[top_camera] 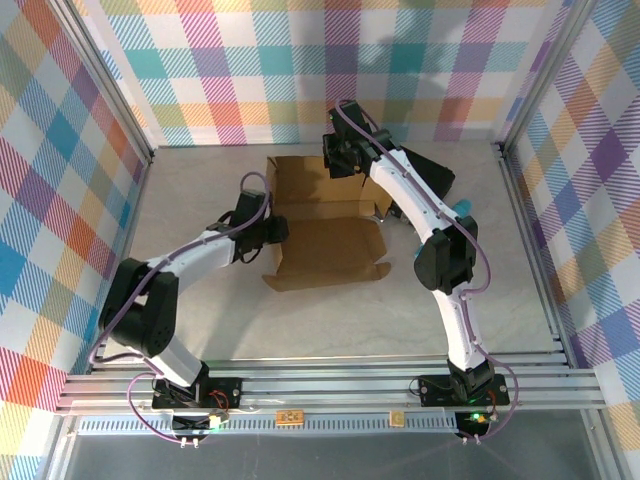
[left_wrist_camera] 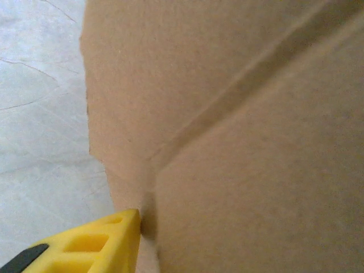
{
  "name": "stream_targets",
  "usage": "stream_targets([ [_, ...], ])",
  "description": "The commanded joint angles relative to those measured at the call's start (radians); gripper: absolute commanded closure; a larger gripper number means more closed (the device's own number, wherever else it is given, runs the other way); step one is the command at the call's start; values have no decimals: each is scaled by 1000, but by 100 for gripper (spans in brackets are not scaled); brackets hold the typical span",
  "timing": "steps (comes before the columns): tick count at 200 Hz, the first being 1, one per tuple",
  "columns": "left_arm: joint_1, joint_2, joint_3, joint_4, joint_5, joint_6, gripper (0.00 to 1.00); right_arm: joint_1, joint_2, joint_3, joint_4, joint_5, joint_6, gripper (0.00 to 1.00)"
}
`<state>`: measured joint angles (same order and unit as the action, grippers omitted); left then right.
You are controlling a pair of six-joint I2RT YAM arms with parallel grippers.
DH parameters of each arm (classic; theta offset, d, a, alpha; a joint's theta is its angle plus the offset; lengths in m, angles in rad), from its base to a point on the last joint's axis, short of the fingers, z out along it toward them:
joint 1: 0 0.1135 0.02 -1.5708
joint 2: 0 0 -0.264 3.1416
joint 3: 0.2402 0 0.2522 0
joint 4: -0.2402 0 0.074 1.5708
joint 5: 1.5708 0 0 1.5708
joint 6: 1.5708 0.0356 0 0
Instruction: Fold the paper box
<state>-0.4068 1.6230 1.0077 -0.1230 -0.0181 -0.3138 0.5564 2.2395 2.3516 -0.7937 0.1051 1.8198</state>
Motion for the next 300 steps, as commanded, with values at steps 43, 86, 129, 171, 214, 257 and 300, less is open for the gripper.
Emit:
stream_targets([
  [43,-77,126,152,-125,-88,186,60,23,-7,-39,-62,-84,98,100],
  [86,-84,10,126,-147,-99,171,54,22,-12,-55,-57,-76,93,100],
  [129,-83,-306,20,-127,74,1,30,22,-18,-70,-35,-49,69,100],
  [171,-71,-526,45,-273,147,-70,25,22,-13,-80,0,-59,47,100],
  [214,181,-545,88,-427,165,-46,31,22,-12,-85,25,-82,3,100],
  [257,308,-519,58,-435,79,-64,42,31,-59,-236,241,-144,-100,100],
  [300,371,-536,47,-433,-31,-204,35,93,-183,-532,597,-46,-144,100],
])
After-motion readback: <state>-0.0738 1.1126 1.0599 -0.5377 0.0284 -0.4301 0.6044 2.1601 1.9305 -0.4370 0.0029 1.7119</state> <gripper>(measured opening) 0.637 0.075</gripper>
